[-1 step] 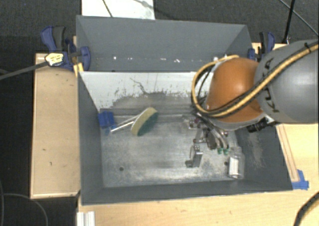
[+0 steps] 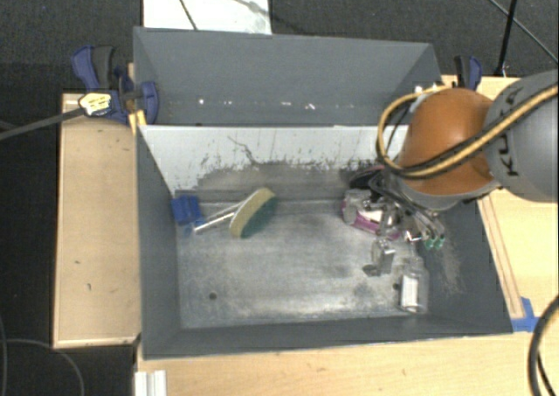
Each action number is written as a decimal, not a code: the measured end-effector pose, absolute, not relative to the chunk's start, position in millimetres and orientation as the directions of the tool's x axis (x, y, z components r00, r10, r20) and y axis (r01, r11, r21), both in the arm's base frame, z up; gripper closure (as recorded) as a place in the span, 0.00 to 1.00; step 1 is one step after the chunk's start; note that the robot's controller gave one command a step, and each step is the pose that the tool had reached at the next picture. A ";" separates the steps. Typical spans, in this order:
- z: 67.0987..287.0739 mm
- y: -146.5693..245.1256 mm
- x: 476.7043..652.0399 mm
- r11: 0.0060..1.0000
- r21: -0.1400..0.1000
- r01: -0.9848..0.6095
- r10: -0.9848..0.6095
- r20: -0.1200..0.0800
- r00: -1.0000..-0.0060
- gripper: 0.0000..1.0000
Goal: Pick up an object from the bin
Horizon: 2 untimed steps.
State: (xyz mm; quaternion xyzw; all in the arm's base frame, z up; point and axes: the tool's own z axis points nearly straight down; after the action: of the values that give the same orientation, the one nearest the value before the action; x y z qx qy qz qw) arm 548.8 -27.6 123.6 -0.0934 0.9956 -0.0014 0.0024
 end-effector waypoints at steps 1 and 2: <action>95.8 -98.6 544.3 0.981 -0.003 -0.192 -0.192 0.001 -0.981 0.00; 129.9 -96.6 536.8 0.982 -0.002 -0.188 -0.188 -0.006 -0.982 0.00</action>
Offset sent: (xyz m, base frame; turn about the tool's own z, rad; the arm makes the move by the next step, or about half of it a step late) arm -0.0038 -0.0659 -0.0268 -0.0140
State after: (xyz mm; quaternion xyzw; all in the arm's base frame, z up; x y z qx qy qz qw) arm 536.8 -96.6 129.9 -0.0944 0.9955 -0.0007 0.0033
